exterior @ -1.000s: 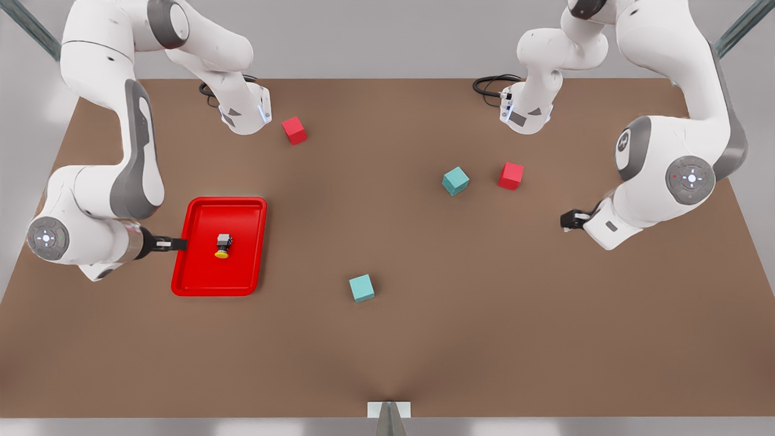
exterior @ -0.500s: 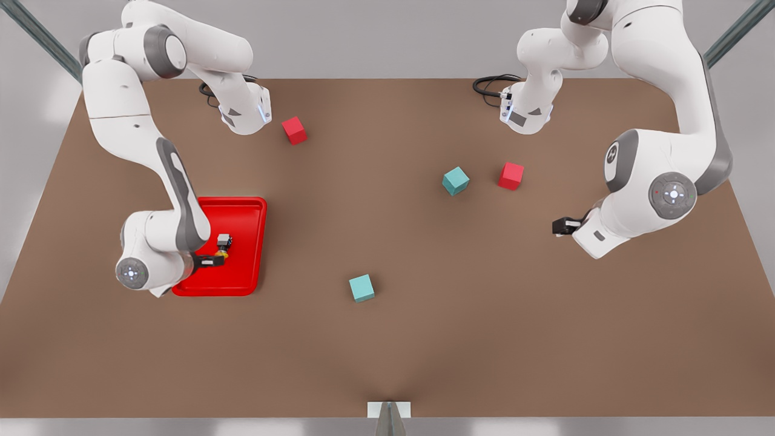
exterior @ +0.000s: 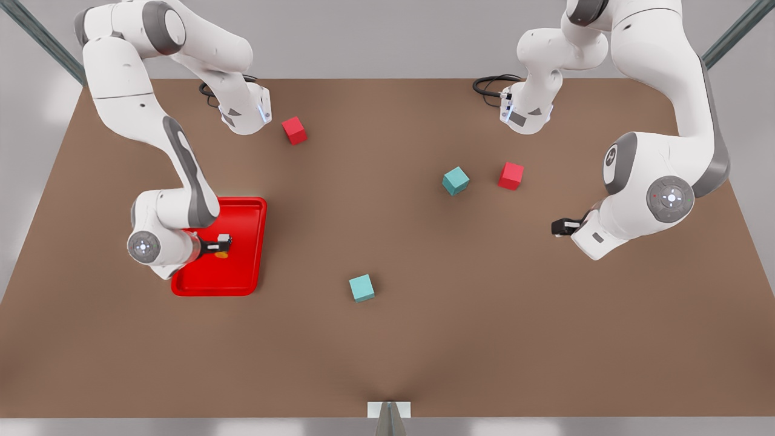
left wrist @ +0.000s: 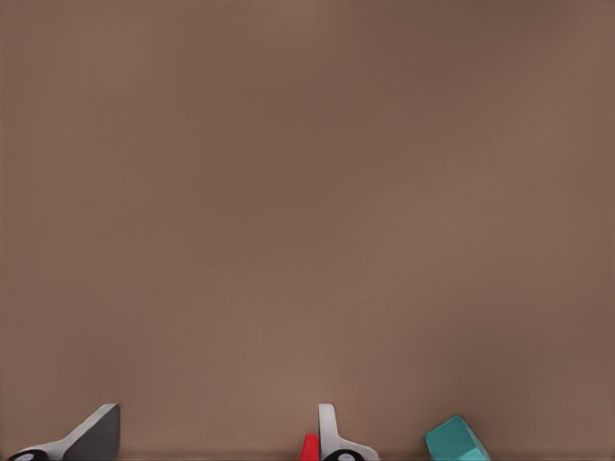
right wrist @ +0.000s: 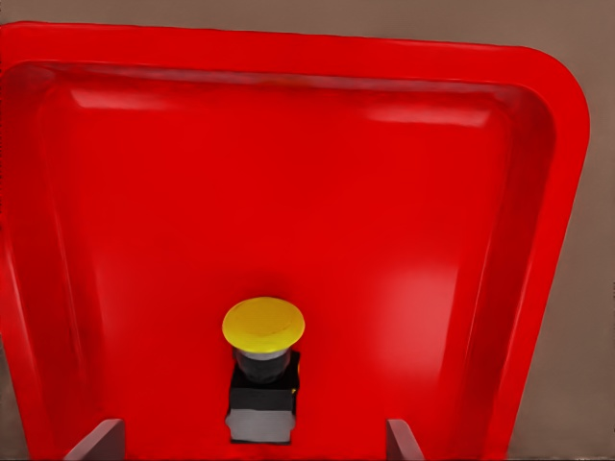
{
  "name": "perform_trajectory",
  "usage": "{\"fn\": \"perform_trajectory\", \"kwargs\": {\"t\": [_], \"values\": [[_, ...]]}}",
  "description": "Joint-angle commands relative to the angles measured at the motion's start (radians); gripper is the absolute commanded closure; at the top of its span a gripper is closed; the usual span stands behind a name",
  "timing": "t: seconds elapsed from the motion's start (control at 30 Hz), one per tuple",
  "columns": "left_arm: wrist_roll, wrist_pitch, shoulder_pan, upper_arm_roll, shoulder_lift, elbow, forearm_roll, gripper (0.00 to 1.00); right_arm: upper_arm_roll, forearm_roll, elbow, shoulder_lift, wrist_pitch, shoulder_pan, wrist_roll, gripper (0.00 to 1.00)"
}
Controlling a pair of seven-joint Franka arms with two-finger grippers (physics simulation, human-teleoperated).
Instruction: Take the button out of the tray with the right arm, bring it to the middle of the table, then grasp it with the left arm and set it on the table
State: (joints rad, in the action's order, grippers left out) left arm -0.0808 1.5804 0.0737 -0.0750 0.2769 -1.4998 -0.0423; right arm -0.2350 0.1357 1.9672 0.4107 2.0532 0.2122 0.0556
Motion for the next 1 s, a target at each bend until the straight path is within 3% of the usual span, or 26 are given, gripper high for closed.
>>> {"fn": "perform_trajectory", "kwargs": {"t": [0.0, 0.2, 0.97], "values": [[-0.005, -0.01, 0.0, 0.0, -0.001, 0.0, -0.001, 0.0, -0.004, -0.008, 0.047, -0.047, 0.019, 0.0, 0.023, 0.0], [0.001, -0.011, -0.003, 0.0, -0.002, 0.0, -0.001, 0.0, -0.013, -0.007, 0.122, -0.092, 0.056, 0.003, 0.023, 0.0], [-0.001, -0.013, 0.0, 0.0, 0.01, -0.002, -0.002, 0.0, -0.012, 0.033, 0.15, 0.065, 0.246, 0.029, 0.027, 0.0]]}}
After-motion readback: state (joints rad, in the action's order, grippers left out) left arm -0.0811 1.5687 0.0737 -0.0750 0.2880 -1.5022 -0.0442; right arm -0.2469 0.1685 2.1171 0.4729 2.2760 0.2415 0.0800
